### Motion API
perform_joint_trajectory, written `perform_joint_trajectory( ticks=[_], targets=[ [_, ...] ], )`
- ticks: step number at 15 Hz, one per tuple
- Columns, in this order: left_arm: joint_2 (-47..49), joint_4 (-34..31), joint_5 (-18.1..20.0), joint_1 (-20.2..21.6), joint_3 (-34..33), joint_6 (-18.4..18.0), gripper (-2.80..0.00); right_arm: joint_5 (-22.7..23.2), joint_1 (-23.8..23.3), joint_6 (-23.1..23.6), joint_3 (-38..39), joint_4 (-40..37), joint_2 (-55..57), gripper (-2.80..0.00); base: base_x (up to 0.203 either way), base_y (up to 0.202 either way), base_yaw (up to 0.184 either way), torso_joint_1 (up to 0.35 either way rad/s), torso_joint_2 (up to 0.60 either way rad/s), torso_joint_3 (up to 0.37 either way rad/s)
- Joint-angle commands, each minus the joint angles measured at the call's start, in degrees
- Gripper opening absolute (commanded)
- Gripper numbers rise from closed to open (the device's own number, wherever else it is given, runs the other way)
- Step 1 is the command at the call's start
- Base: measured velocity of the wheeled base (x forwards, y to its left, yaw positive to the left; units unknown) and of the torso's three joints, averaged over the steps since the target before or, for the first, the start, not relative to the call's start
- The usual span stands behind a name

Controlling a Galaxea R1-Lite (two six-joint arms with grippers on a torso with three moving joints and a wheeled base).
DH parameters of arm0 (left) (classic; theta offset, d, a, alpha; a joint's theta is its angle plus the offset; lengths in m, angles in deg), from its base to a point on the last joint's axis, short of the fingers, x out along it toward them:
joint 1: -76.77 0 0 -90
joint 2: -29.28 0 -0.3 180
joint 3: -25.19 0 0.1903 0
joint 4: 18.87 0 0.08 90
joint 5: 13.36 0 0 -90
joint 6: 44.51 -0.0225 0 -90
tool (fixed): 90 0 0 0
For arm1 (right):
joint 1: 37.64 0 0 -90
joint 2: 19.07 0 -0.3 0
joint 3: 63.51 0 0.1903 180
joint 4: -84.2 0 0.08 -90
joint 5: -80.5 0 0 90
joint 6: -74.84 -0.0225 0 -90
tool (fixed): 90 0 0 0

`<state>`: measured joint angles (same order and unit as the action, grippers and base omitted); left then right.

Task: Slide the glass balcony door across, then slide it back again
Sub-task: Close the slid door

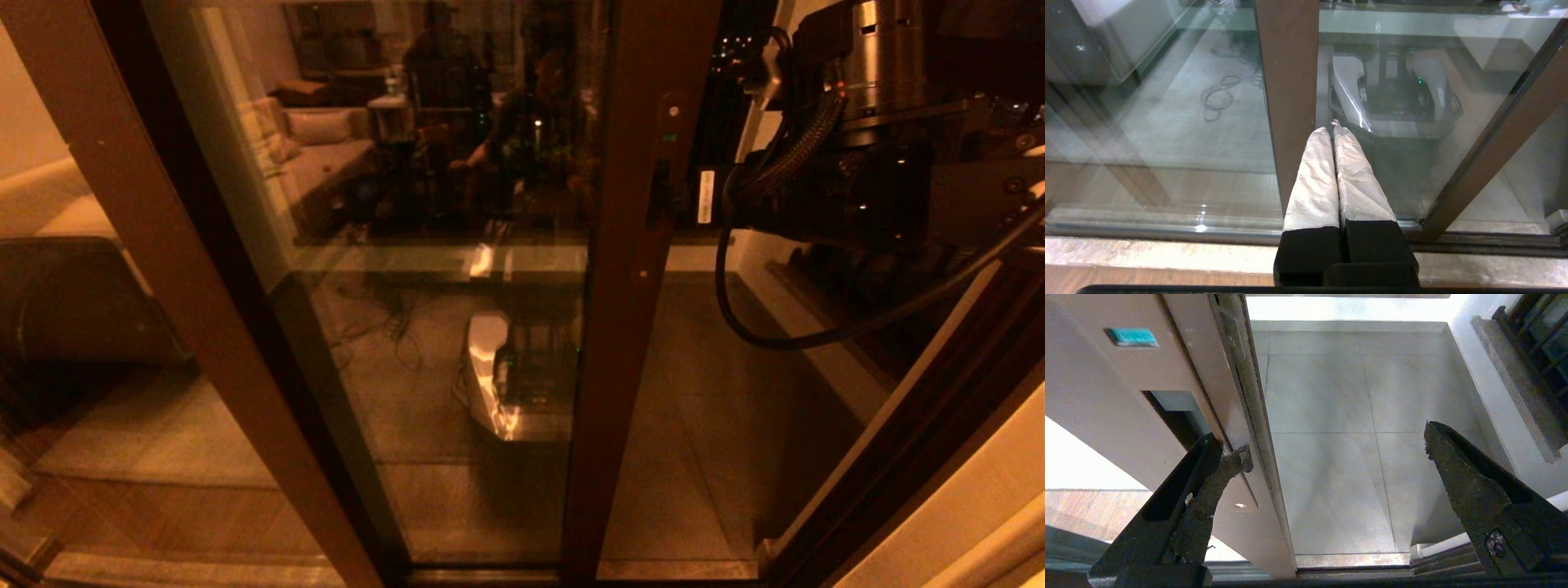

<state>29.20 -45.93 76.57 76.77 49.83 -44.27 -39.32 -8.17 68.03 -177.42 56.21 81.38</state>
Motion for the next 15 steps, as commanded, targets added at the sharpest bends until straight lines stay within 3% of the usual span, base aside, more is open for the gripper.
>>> perform_joint_trajectory(
  ticks=[1, 15],
  targets=[
    [0.0, 0.0, 0.0, 0.0, 0.0, 0.0, -2.80, 0.0, 0.1, 0.0, 0.0, 0.0, -0.7, 0.00, 0.000, 0.000, 0.000, 0.000, 0.00, 0.000],
    [0.0, 0.0, 0.0, 0.0, 0.0, 0.0, -2.80, 0.0, -0.6, 0.0, -1.8, 0.6, 4.2, 0.00, 0.000, 0.000, 0.000, 0.000, 0.00, 0.000]
  ],
)
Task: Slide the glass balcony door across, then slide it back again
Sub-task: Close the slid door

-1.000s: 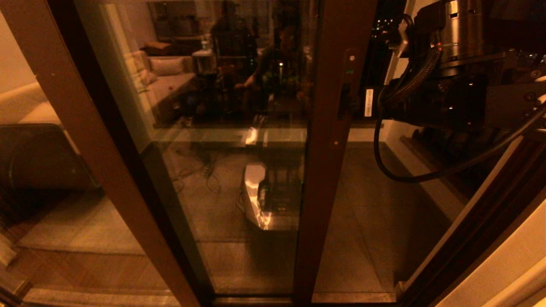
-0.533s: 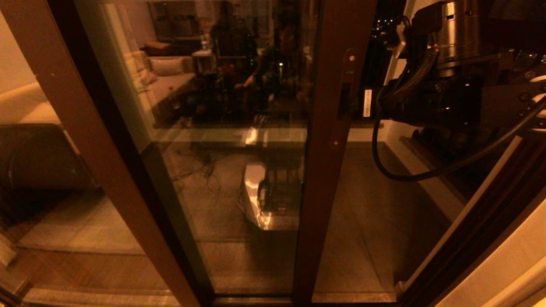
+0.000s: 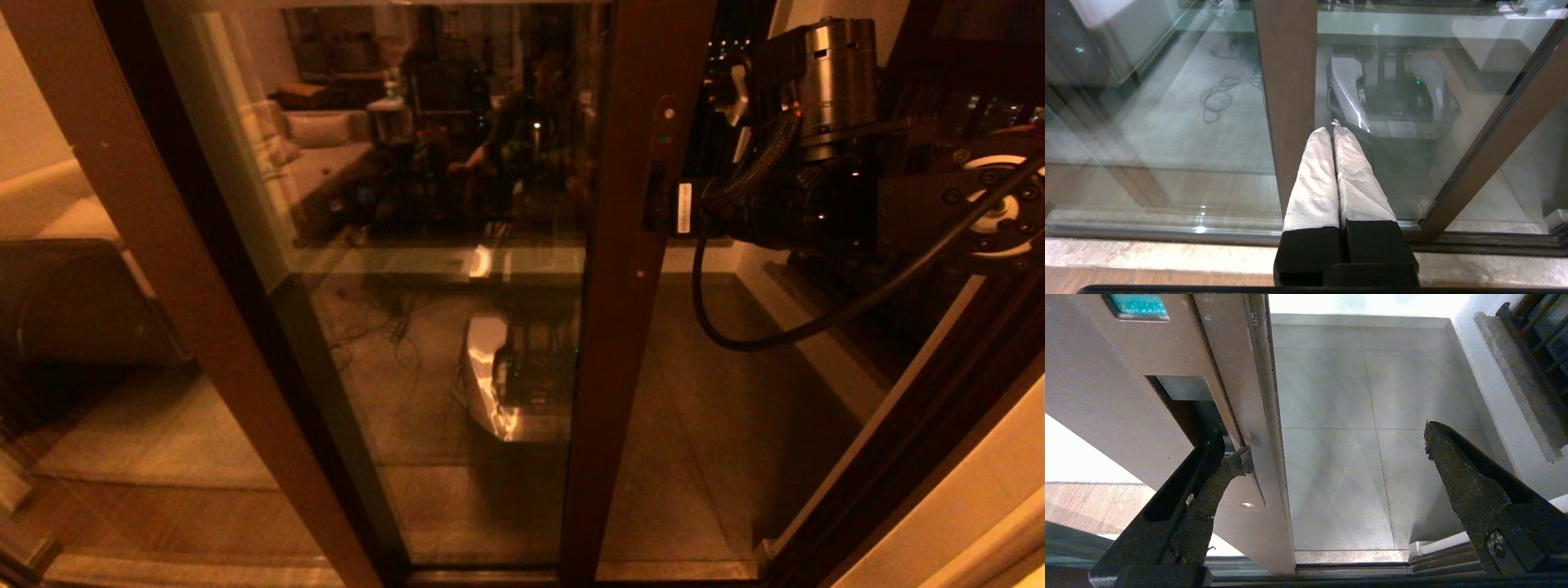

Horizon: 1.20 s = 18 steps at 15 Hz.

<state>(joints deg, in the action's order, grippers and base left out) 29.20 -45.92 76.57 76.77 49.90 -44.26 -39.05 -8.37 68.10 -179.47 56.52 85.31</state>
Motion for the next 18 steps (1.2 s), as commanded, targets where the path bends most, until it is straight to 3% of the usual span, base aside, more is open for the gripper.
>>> perform_joint_trajectory(
  ticks=[1, 18],
  targets=[
    [0.0, 0.0, 0.0, 0.0, 0.0, 0.0, -2.80, -0.2, -0.9, 0.0, 0.4, 0.3, 0.0, 0.00, 0.000, 0.000, 0.000, 0.000, 0.00, 0.000],
    [0.0, 0.0, 0.0, 0.0, 0.0, 0.0, -2.80, -0.2, -3.8, 0.2, 3.0, 0.3, -3.4, 0.00, 0.000, 0.000, 0.000, 0.000, 0.00, 0.000]
  ],
)
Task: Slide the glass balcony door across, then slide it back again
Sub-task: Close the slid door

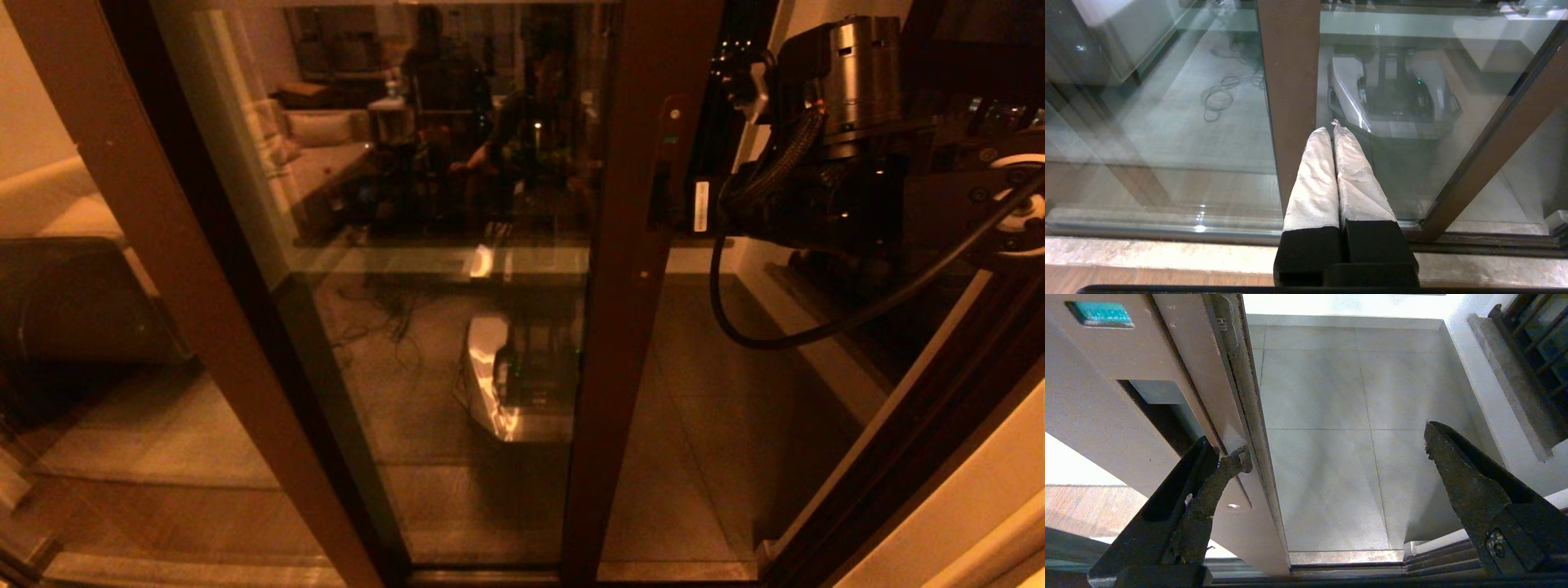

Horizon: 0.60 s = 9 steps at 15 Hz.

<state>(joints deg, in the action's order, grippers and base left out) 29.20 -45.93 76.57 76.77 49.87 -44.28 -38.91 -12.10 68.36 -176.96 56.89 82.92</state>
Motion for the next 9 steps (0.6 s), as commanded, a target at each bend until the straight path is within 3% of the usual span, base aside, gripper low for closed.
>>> perform_joint_trajectory(
  ticks=[1, 9],
  targets=[
    [0.0, 0.0, 0.0, 0.0, 0.0, 0.0, -2.80, -0.3, 0.0, 0.0, 0.8, -0.1, -1.4, 0.00, 0.000, 0.000, 0.000, 0.000, 0.00, 0.000],
    [0.0, 0.0, 0.0, 0.0, 0.0, 0.0, -2.80, -0.3, 0.5, -0.2, 1.4, -0.1, -2.3, 0.00, 0.000, 0.000, 0.000, 0.000, 0.00, 0.000]
  ],
)
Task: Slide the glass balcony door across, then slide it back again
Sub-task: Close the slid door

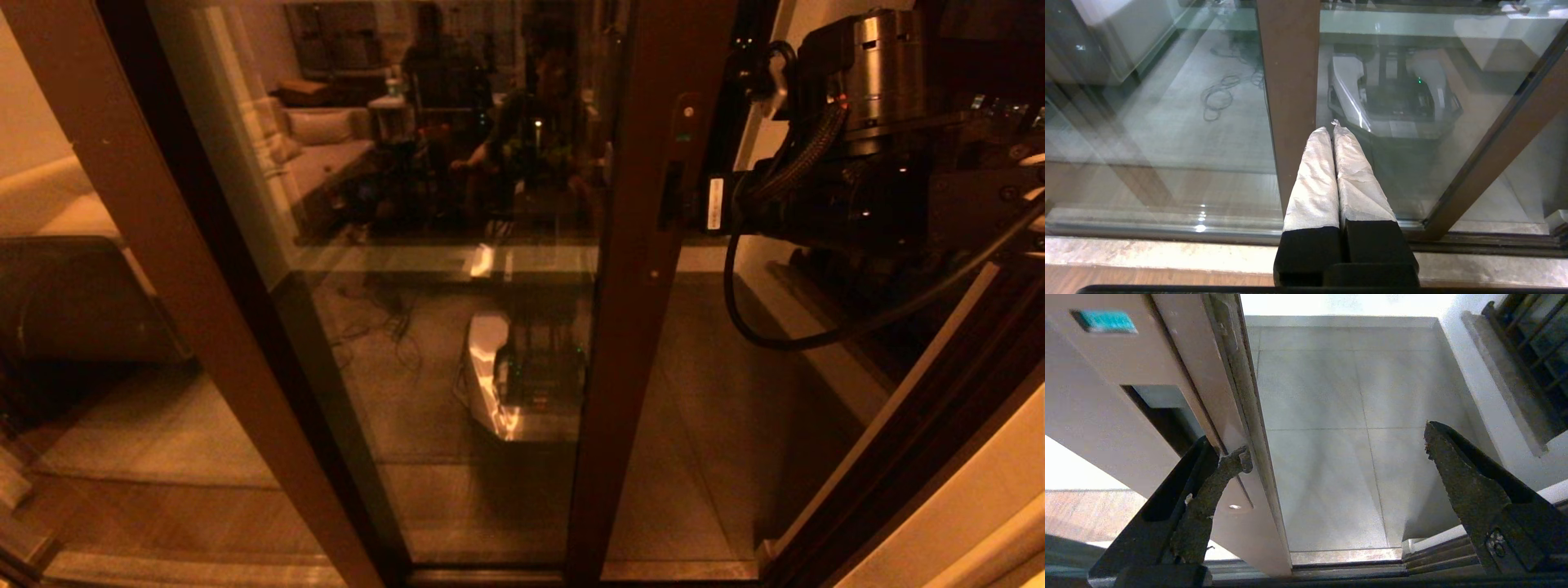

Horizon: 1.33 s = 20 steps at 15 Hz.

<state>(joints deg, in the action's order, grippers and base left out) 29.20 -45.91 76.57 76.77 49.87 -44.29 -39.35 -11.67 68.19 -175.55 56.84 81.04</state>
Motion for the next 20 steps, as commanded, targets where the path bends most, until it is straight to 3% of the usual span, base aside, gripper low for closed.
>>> perform_joint_trajectory(
  ticks=[1, 20],
  targets=[
    [0.0, 0.0, 0.0, 0.0, 0.0, 0.0, -2.80, 0.1, -0.2, 0.0, 0.0, -0.1, -0.4, 0.00, 0.000, 0.000, 0.000, 0.000, 0.00, 0.000],
    [0.0, 0.0, 0.0, 0.0, 0.0, 0.0, -2.80, 0.2, -3.9, 0.1, 2.6, -0.1, -2.6, 0.00, 0.000, 0.000, 0.000, 0.000, 0.00, 0.000]
  ],
)
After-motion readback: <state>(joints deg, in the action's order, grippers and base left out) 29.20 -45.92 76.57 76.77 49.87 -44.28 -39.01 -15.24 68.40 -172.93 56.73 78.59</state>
